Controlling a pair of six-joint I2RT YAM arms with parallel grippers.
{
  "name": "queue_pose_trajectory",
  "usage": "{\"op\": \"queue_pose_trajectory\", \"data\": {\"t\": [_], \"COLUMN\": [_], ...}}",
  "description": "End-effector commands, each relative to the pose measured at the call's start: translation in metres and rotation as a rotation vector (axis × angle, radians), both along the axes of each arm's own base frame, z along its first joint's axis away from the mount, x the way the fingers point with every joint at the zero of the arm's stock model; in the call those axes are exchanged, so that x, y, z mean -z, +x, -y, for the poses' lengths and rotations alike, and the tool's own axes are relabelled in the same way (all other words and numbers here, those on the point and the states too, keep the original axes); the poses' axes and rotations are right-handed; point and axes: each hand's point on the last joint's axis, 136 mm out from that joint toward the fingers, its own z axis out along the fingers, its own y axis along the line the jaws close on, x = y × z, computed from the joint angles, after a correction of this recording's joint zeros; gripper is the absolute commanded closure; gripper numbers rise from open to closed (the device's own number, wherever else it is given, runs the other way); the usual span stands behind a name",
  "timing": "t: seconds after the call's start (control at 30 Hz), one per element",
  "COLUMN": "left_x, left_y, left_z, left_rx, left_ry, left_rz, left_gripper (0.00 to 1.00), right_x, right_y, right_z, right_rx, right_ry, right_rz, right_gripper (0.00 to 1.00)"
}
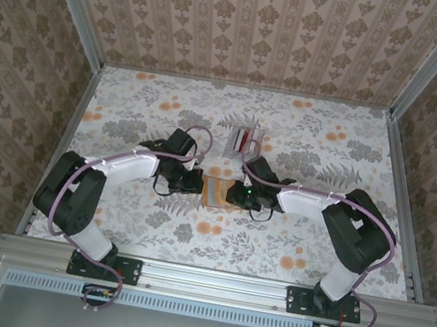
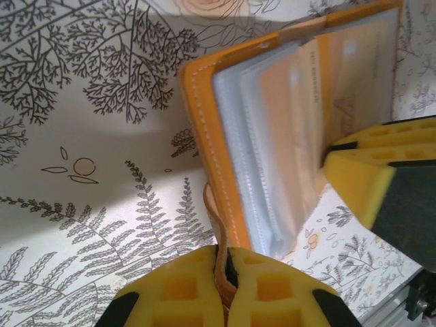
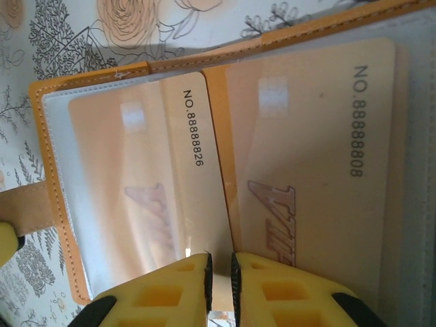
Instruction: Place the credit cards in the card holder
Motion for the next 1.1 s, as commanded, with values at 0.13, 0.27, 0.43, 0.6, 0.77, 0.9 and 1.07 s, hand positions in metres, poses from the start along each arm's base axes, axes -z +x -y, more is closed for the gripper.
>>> {"op": "queue_pose_trajectory", "data": {"t": [0.13, 0.27, 0.43, 0.6, 0.77, 0.9, 1.07], "left_x": [-0.049, -0.062, -0.072, -0.080, -0.072, -0.052, -0.026], "left_y": [0.006, 0.008, 0.010, 0.011, 0.010, 0.006, 0.004], "left_z": [0.023, 0.027, 0.032, 0.034, 0.028, 0.015, 0.000], "left_rx": [0.007, 0.005, 0.004, 0.002, -0.003, -0.021, -0.053], "left_ry": [-0.114, -0.142, -0.174, -0.188, -0.165, -0.121, -0.092], "left_rz": [0.045, 0.062, 0.066, 0.075, 0.071, 0.053, 0.019], "left_gripper": [1.00, 1.00, 1.00, 1.00, 1.00, 1.00, 1.00], "right_x": [0.013, 0.010, -0.001, -0.006, -0.009, -0.013, -0.017], "right_y": [-0.002, -0.001, 0.000, 0.002, 0.004, 0.003, 0.002], "right_z": [-0.013, -0.023, -0.040, -0.050, -0.048, -0.040, -0.035], "right_rx": [-0.042, -0.062, -0.077, -0.088, -0.083, -0.083, -0.107], "right_ry": [0.005, 0.050, 0.195, 0.277, 0.275, 0.237, 0.182], "right_rz": [-0.038, -0.037, -0.044, -0.048, -0.043, -0.033, -0.025], "right_gripper": [0.82, 0.81, 0.81, 0.81, 0.80, 0.79, 0.79]}}
